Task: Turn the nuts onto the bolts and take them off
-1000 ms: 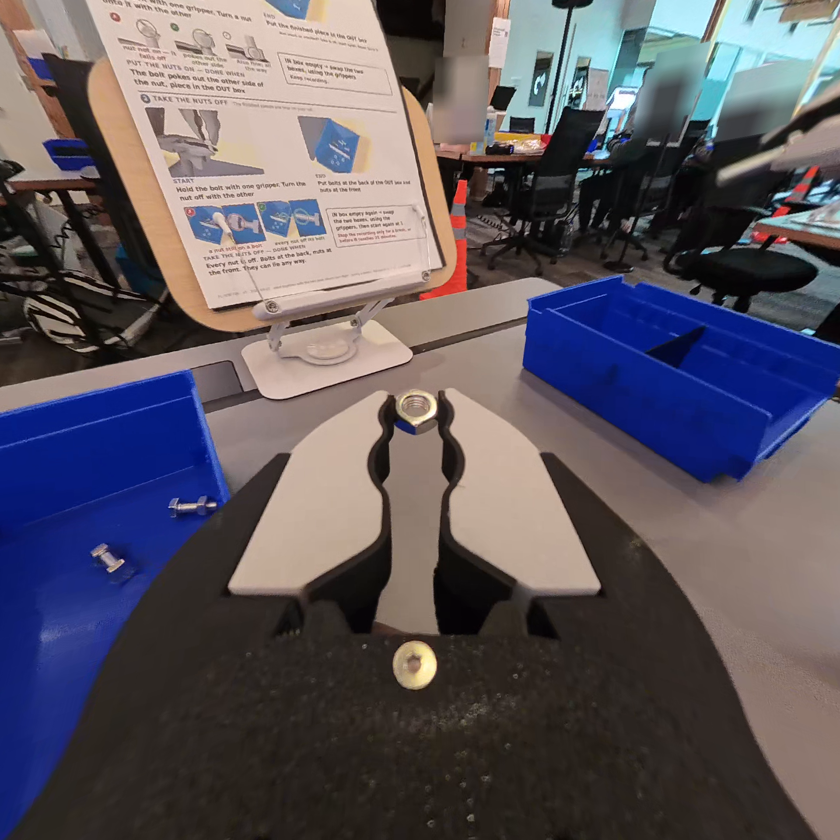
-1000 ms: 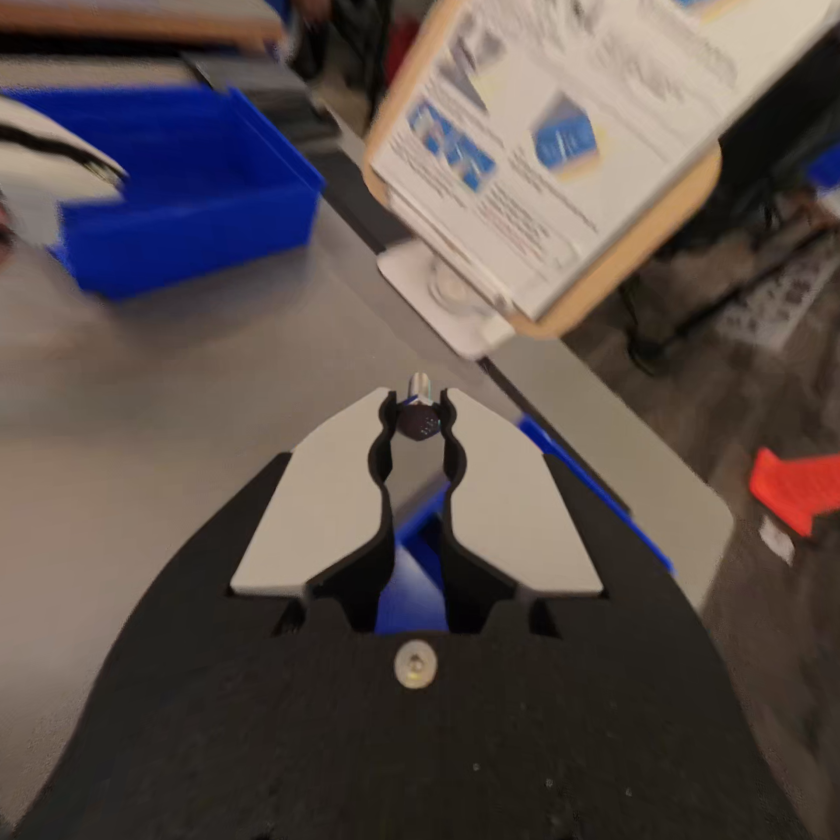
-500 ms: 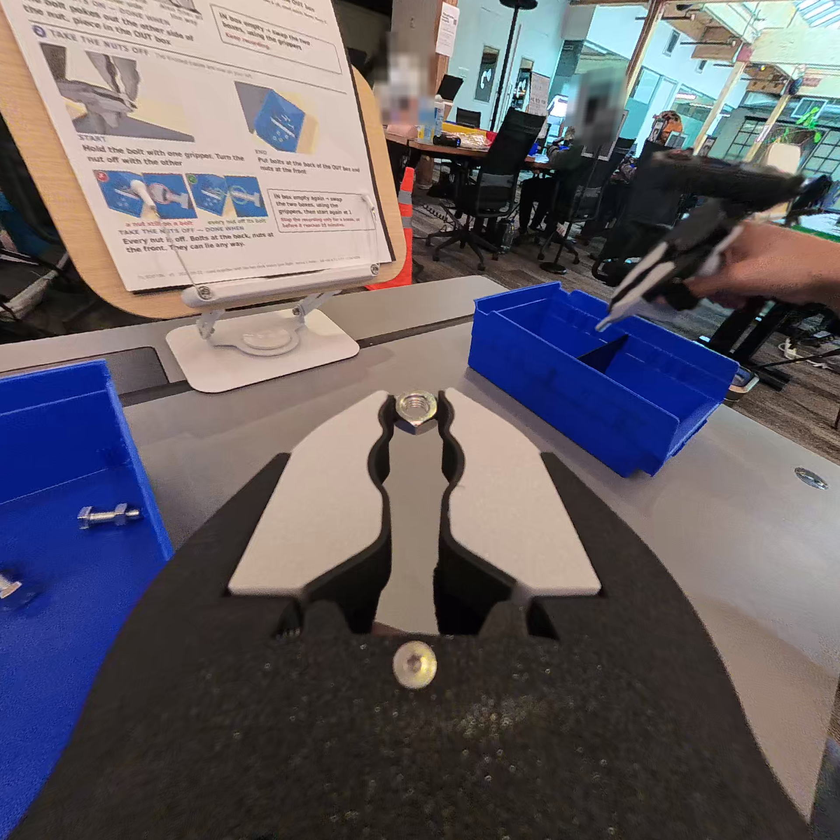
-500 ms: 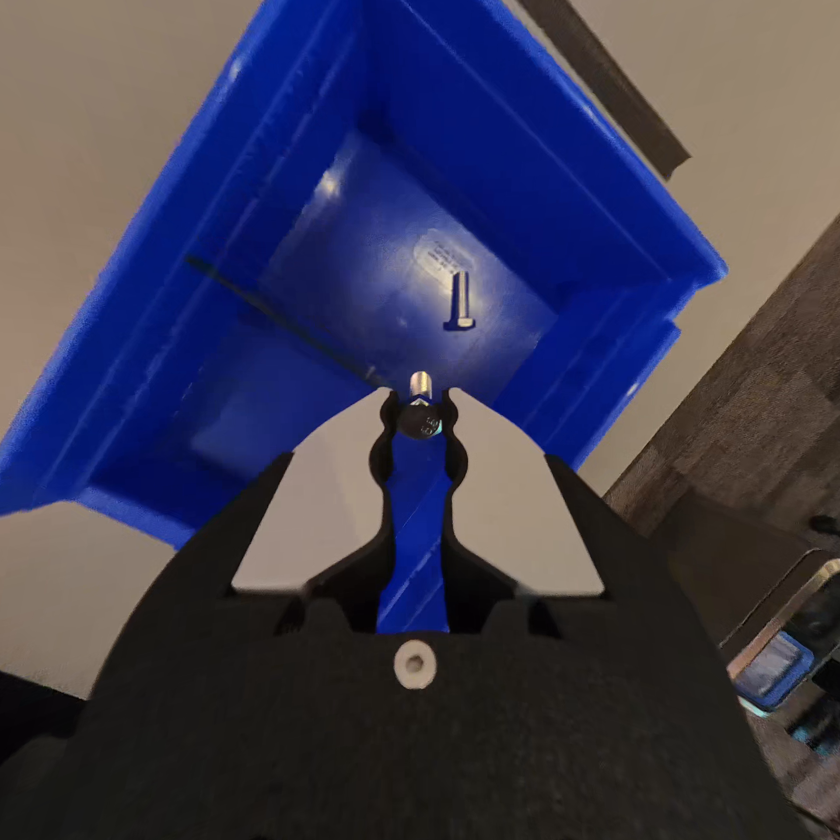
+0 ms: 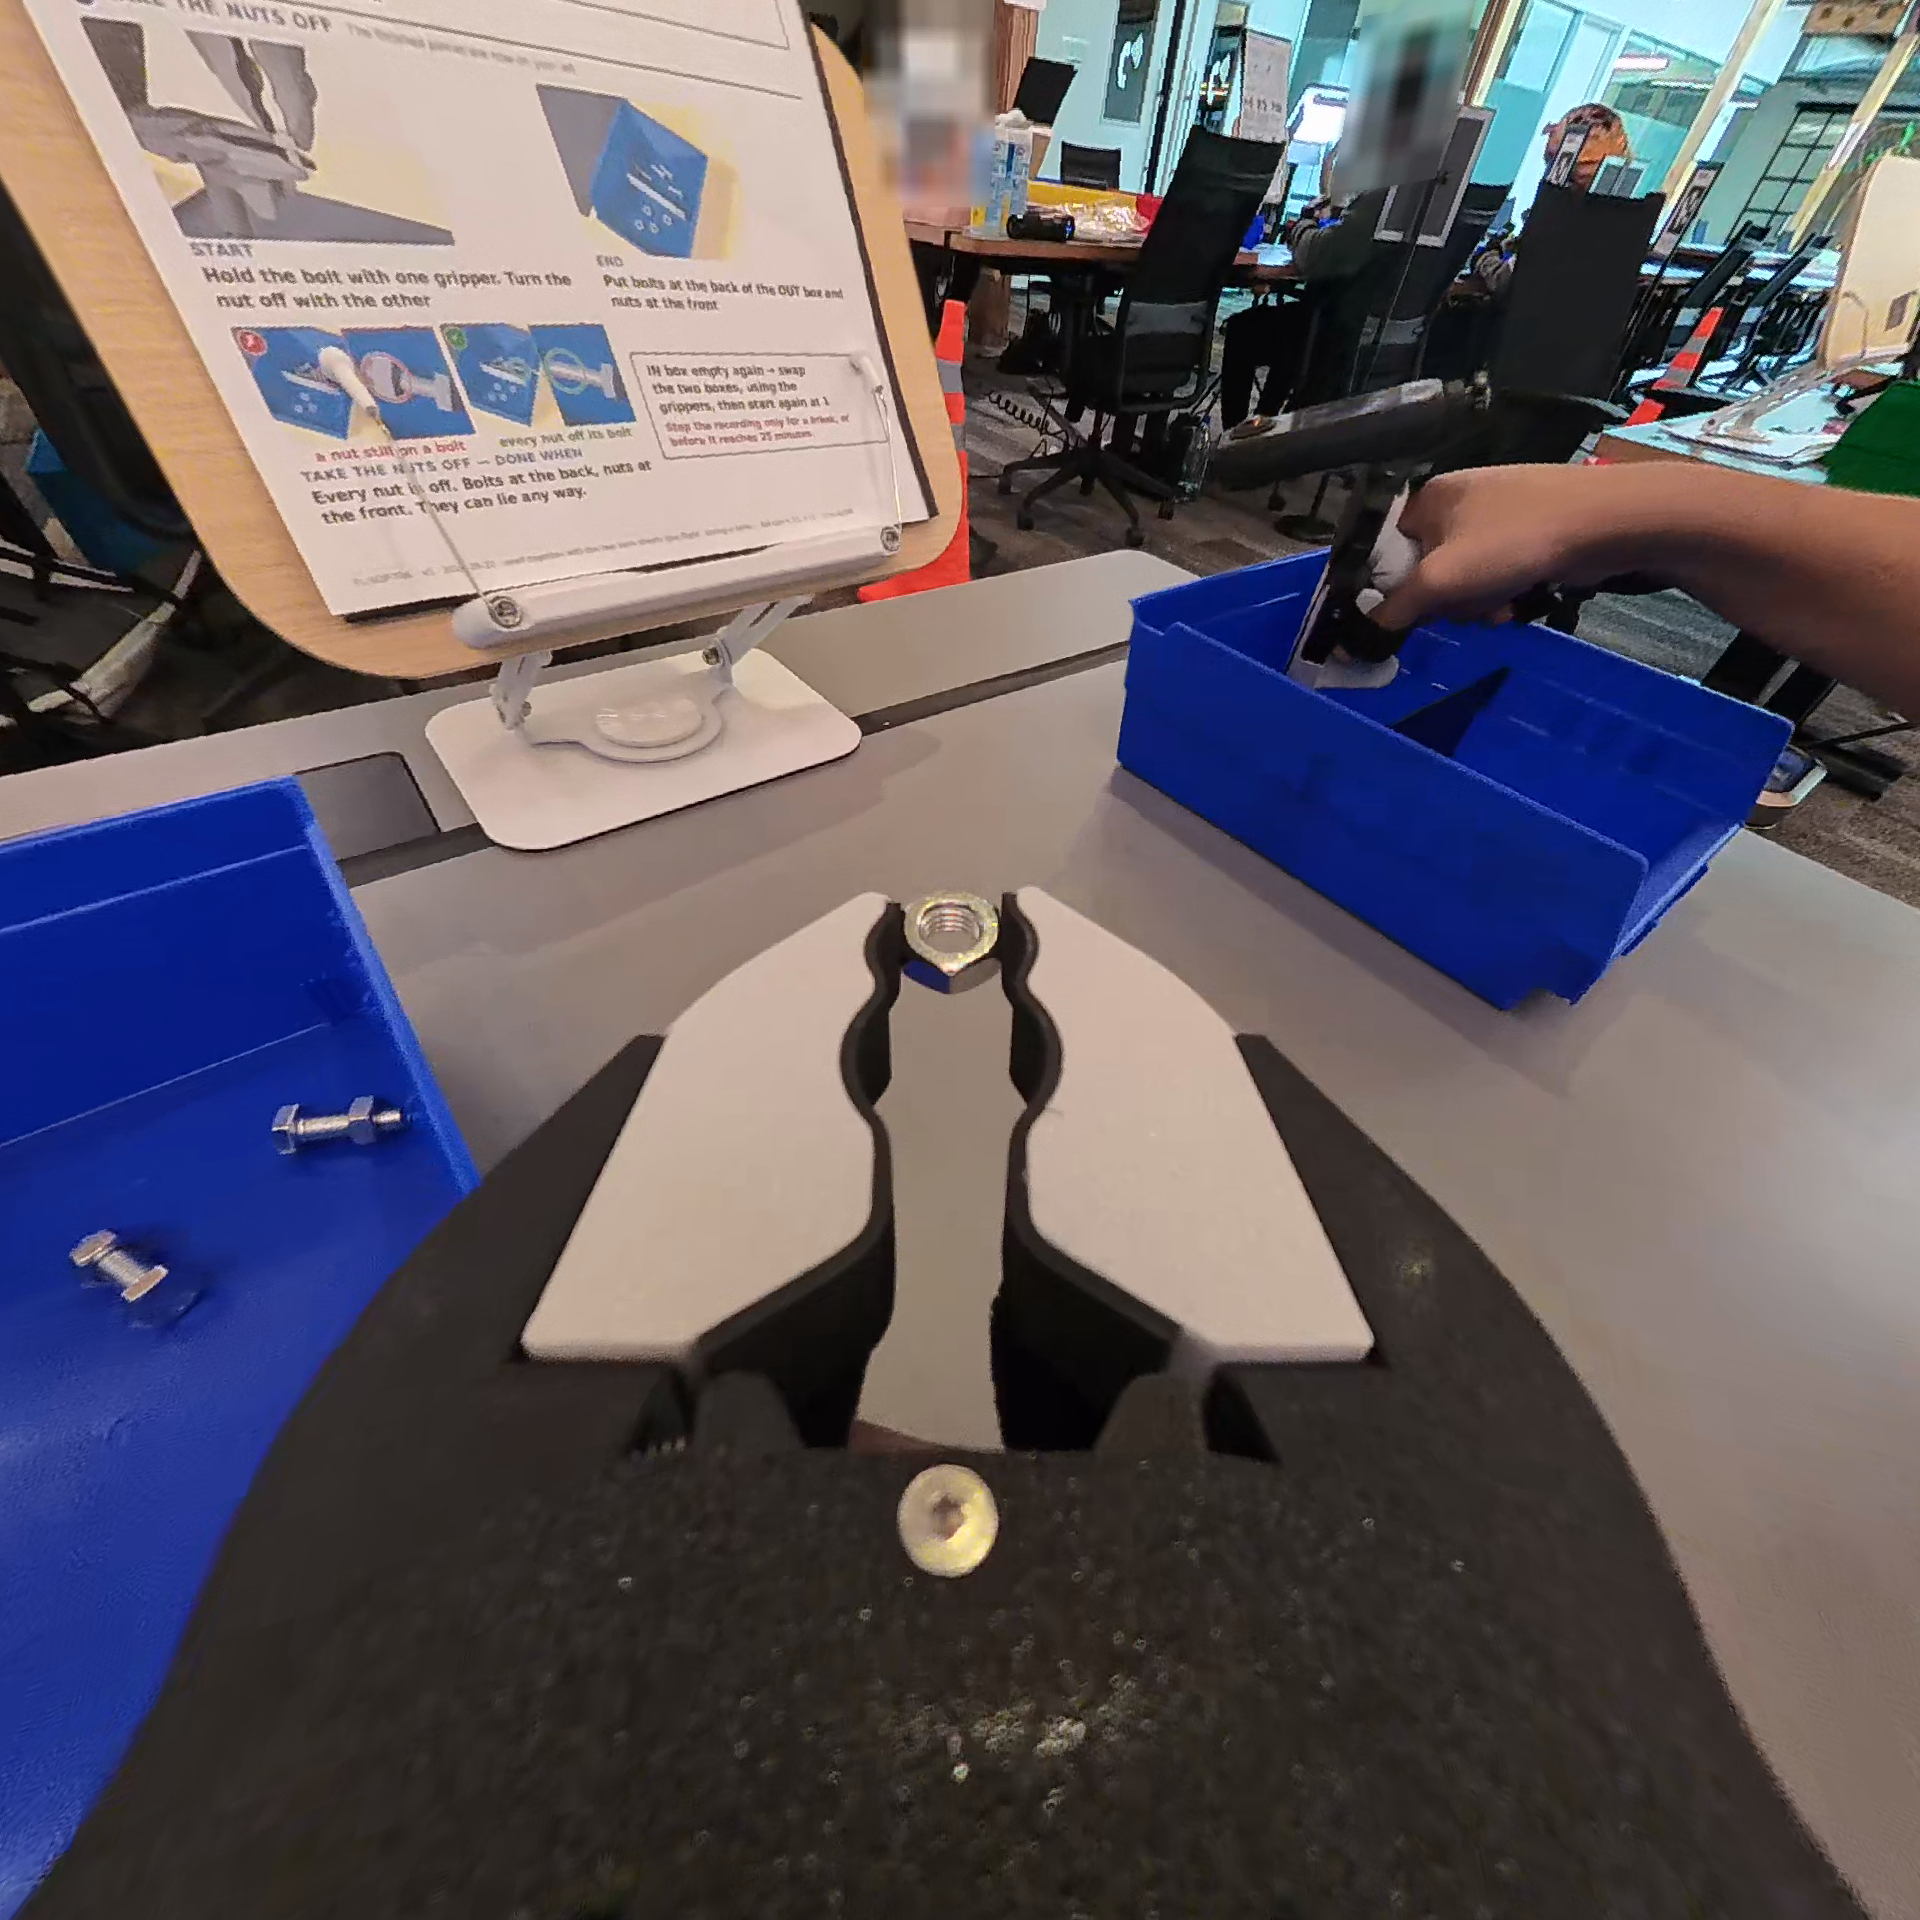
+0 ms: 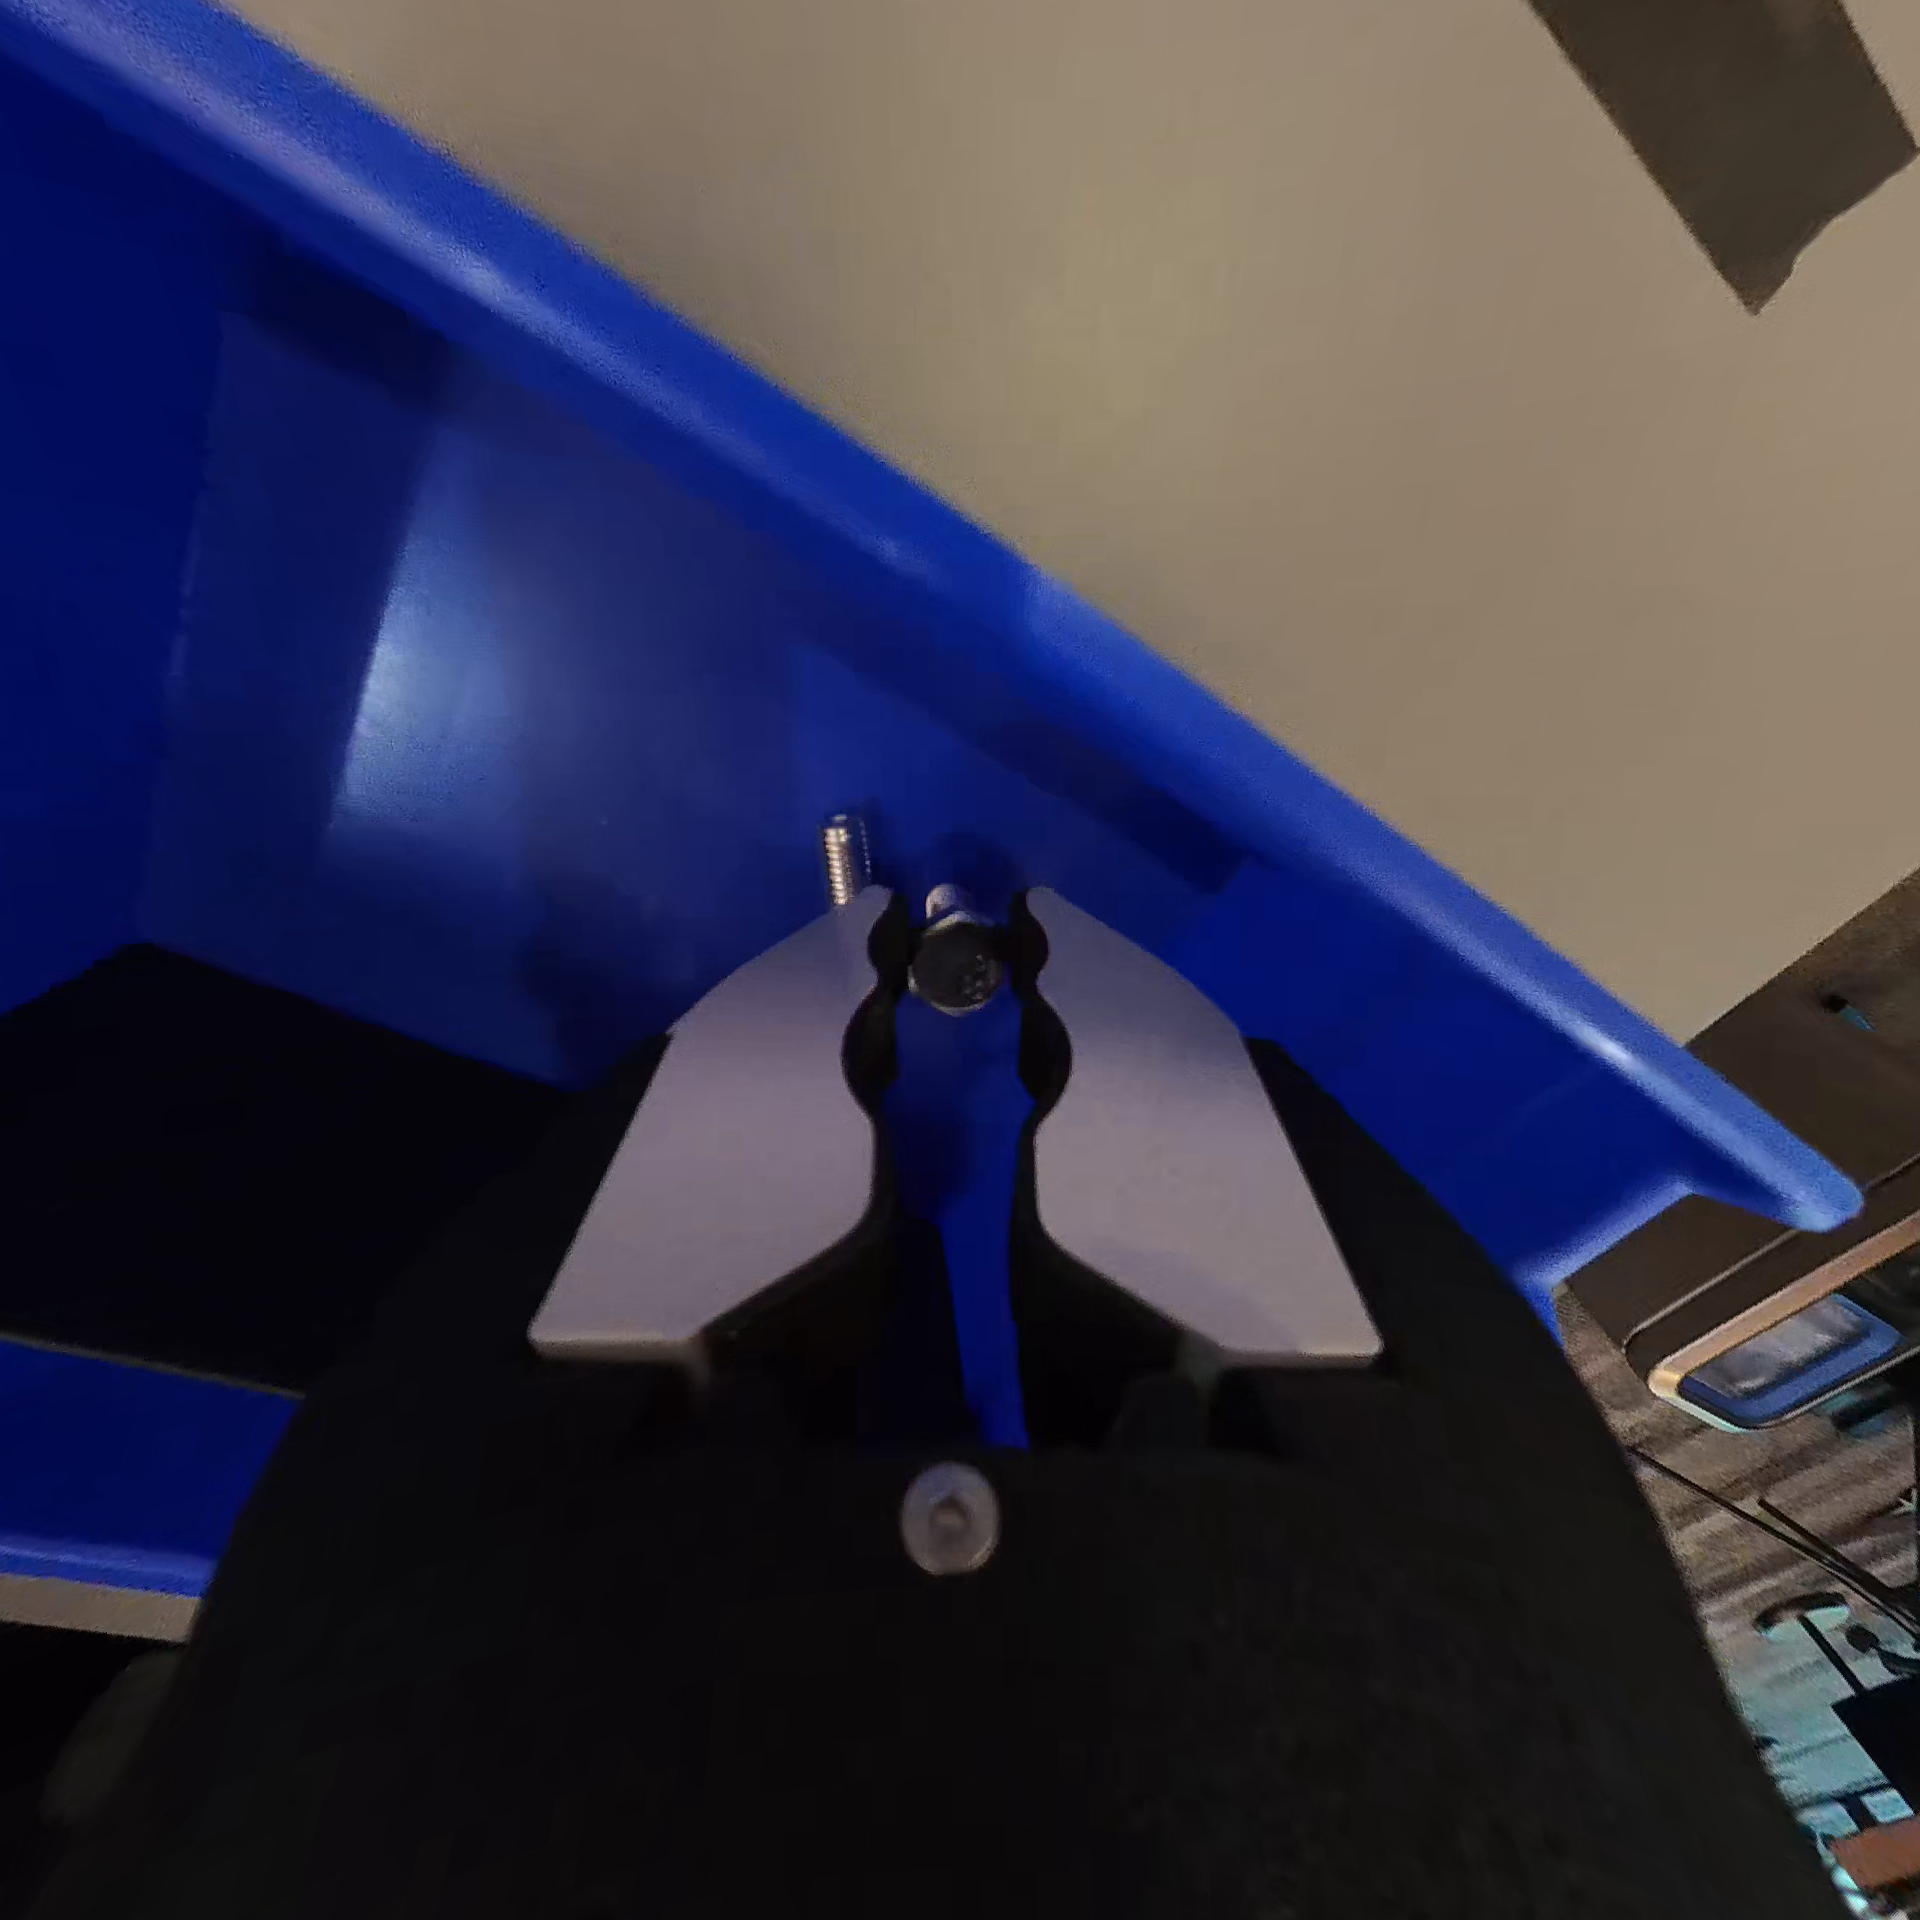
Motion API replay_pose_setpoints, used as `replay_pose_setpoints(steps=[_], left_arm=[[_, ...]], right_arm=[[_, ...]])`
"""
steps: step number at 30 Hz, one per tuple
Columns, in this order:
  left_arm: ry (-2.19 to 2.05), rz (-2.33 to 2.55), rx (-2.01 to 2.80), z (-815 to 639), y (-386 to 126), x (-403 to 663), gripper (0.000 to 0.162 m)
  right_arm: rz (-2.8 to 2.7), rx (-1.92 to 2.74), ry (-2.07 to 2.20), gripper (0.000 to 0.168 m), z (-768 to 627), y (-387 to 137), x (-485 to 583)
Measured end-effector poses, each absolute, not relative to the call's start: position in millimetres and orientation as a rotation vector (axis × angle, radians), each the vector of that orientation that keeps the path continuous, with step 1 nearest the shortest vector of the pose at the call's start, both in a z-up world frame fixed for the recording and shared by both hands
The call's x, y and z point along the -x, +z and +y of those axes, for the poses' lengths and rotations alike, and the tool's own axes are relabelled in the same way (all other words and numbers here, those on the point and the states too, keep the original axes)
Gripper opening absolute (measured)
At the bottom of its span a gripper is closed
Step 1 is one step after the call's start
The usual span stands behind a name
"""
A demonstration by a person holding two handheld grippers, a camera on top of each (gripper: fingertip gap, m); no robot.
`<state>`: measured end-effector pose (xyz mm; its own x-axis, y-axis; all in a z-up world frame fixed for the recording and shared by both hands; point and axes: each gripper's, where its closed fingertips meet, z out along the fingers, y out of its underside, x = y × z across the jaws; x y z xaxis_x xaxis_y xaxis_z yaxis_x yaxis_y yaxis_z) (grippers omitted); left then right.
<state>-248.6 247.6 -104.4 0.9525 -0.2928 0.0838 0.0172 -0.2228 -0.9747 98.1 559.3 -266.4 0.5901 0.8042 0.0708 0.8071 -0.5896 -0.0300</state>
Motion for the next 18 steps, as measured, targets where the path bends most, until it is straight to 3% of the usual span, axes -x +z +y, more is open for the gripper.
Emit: replay_pose_setpoints(steps=[6,10,15,18], left_arm=[[-0.309,0.202,1.793,248,-110,249,0.017],[-0.322,0.209,1.794,249,-113,248,0.017],[-0.366,0.255,1.741,246,-106,241,0.017],[-0.424,0.357,1.669,238,-97,227,0.017]], right_arm=[[-1.463,2.681,-0.163,0.040,563,-261,-101],[-1.299,2.495,-0.038,0.046,558,-194,-92],[-1.071,1.887,0.686,0.045,457,-60,-5],[-1.080,1.542,1.203,0.044,354,-21,58]])
